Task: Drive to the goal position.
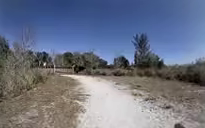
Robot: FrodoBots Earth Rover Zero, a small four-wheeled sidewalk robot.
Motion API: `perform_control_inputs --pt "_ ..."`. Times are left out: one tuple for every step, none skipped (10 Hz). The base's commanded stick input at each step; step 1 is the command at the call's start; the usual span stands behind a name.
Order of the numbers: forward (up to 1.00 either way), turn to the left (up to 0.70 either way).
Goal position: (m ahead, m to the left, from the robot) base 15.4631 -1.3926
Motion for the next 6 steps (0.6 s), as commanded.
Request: perform_control_inputs --pt "0.70 0.03" --pt "0.70 0.03" --pt "0.70 0.03" --pt "0.70 0.03" --pt "0.70 0.02" --pt "0.70 0.02"
